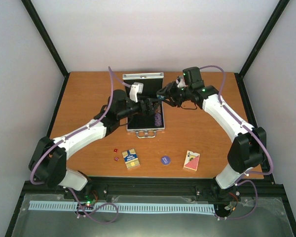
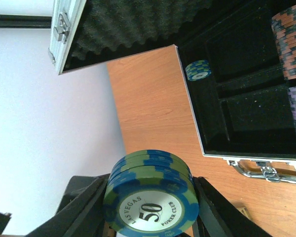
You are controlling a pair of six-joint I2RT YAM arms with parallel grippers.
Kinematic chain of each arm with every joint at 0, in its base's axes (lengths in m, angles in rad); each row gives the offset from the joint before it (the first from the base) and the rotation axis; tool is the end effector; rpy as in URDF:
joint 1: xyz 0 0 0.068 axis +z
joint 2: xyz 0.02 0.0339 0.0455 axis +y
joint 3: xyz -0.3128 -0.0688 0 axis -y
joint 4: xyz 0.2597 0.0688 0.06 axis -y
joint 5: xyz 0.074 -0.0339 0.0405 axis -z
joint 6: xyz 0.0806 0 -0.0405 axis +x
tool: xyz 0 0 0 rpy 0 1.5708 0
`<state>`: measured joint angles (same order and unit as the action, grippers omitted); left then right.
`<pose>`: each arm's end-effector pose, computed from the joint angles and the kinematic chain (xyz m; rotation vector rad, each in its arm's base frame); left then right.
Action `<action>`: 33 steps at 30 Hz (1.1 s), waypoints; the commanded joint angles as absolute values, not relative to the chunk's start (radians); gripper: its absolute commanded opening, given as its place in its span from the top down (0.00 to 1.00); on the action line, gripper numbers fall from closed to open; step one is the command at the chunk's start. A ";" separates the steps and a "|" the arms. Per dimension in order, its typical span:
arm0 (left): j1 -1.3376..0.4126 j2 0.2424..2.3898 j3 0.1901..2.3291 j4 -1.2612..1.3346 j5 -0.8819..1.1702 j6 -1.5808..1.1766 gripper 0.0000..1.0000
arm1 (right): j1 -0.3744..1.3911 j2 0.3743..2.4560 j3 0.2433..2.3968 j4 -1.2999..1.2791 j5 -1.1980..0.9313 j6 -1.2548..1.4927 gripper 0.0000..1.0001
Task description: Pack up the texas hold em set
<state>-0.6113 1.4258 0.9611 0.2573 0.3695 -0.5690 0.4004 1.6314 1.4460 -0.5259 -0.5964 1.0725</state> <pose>0.2943 -0.2418 0.3296 0.3282 1.8934 -1.1530 0.3616 0.2022 0.3450 0.5009 2.5214 1.3632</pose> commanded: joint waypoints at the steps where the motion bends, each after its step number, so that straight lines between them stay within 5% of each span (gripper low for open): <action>1: -0.624 1.452 0.966 0.359 0.350 -0.594 0.00 | 0.394 1.631 1.495 -0.502 -0.625 1.103 0.97; 33: -0.634 1.630 1.085 0.480 0.189 -0.650 0.05 | 0.415 1.623 1.510 -0.513 -0.653 1.132 0.97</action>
<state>-0.6273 1.6176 1.0359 0.4103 0.2367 -0.6338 0.4057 1.6371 1.4841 -0.5156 -0.6220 1.1267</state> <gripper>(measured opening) 0.955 0.427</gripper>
